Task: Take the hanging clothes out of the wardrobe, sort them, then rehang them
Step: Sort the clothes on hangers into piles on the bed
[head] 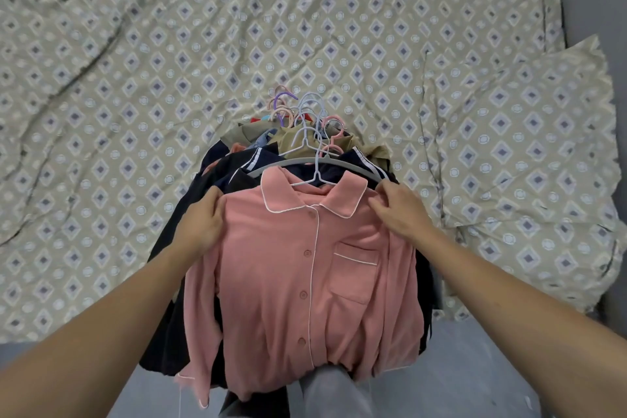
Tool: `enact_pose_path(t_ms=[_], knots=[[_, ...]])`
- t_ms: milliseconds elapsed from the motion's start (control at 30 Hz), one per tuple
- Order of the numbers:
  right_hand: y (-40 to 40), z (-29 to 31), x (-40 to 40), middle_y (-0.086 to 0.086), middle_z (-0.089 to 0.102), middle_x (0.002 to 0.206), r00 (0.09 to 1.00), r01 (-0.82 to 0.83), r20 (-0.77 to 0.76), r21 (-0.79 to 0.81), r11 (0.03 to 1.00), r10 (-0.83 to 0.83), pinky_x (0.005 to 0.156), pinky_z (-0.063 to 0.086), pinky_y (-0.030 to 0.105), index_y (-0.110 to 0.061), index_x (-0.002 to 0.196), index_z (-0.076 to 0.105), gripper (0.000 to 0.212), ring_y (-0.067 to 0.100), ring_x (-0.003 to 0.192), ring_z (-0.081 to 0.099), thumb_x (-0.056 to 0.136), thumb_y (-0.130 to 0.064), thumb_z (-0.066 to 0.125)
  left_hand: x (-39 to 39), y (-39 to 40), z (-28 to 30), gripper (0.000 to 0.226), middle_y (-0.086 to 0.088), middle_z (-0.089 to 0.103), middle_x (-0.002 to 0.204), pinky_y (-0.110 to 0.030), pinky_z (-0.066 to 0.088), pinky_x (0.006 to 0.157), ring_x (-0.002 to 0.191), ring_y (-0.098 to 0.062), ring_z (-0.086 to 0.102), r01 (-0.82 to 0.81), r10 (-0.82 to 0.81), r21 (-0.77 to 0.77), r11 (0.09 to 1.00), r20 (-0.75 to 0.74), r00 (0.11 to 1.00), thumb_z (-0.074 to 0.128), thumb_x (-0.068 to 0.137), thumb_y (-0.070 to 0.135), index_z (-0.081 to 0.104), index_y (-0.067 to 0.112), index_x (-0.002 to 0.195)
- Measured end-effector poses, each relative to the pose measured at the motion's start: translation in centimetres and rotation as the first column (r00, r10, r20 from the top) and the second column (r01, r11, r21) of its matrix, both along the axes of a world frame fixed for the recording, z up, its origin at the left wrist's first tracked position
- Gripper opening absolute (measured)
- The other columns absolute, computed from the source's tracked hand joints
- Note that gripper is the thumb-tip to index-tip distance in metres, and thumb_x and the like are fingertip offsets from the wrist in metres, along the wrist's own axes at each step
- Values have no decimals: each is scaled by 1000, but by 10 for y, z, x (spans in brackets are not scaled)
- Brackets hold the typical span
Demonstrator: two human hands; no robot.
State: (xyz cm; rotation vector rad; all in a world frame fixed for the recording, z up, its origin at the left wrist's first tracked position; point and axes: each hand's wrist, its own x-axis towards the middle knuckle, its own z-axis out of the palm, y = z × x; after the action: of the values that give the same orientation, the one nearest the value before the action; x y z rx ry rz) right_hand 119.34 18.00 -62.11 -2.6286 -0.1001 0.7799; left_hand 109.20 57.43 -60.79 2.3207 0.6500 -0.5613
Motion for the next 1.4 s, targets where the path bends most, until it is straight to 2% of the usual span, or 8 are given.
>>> enact_pose_path(t_ms=[167, 333, 500, 633, 733, 867, 1133, 1400], knots=[[5, 13, 2, 7, 67, 96, 990, 74, 116, 96, 993, -85, 79, 48, 44, -15, 96, 63, 17, 30, 95, 61, 103, -29, 58, -5, -1, 19, 29, -2, 59, 74, -45, 46, 63, 71, -28, 57, 41, -46, 125, 991, 37, 998, 31, 111, 41, 38, 23, 89], [19, 51, -6, 3, 66, 95, 971, 42, 236, 38, 998, -49, 70, 49, 45, -20, 98, 52, 23, 33, 87, 63, 107, -41, 47, -22, 10, 57, 28, 1, 59, 74, -43, 43, 61, 69, -22, 57, 36, -60, 165, 986, 143, 988, 29, 113, 41, 43, 24, 95], [34, 106, -31, 9, 69, 89, 958, 1, 287, -59, 998, 16, 65, 46, 44, -20, 95, 47, 35, 38, 84, 65, 107, -52, 42, -47, 35, 105, 28, 5, 58, 70, -35, 35, 56, 65, -13, 55, 41, -78, 153, 987, 246, 966, 31, 112, 42, 46, 26, 95], [53, 159, -66, 7, 66, 80, 970, 39, 244, -103, 994, -13, 65, 43, 42, -24, 73, 43, 53, 36, 85, 64, 100, -70, 38, -81, 69, 133, 27, 8, 58, 68, -35, 38, 56, 64, -11, 57, 26, -59, 102, 994, 331, 942, 34, 112, 41, 48, 28, 94], [75, 196, -107, 13, 68, 89, 965, 94, 256, -107, 990, -64, 66, 41, 42, -28, 72, 40, 51, 37, 90, 65, 100, -70, 37, -110, 96, 153, 25, 7, 58, 66, -37, 43, 56, 63, -13, 58, 46, -61, 47, 998, 406, 912, 35, 112, 39, 50, 27, 96], [123, 249, -168, 14, 67, 85, 916, 149, 384, -60, 987, -115, 67, 43, 44, -25, 74, 39, 52, 38, 85, 63, 97, -71, 32, -149, 146, 188, 23, 6, 58, 66, -38, 45, 57, 62, -15, 58, 50, -36, -14, 999, 510, 859, 37, 112, 38, 50, 28, 95], [246, 317, -234, 14, 66, 103, 859, 118, 501, 18, 993, -111, 72, 38, 43, -22, 91, 44, 27, 37, 99, 63, 107, -44, 44, -216, 269, 278, 22, 2, 64, 77, -42, 46, 62, 72, -26, 61, -5, -40, 66, 998, 662, 749, 40, 112, 35, 54, 24, 100], [350, 345, -283, 13, 68, 101, 879, 154, 445, 73, 985, -170, 75, 39, 43, -21, 87, 49, 52, 38, 103, 64, 97, -72, 40, -319, 363, 322, 18, -5, 65, 83, -43, 41, 63, 75, -30, 58, -122, -38, 171, 978, 715, 698, 42, 112, 32, 52, 21, 100]])
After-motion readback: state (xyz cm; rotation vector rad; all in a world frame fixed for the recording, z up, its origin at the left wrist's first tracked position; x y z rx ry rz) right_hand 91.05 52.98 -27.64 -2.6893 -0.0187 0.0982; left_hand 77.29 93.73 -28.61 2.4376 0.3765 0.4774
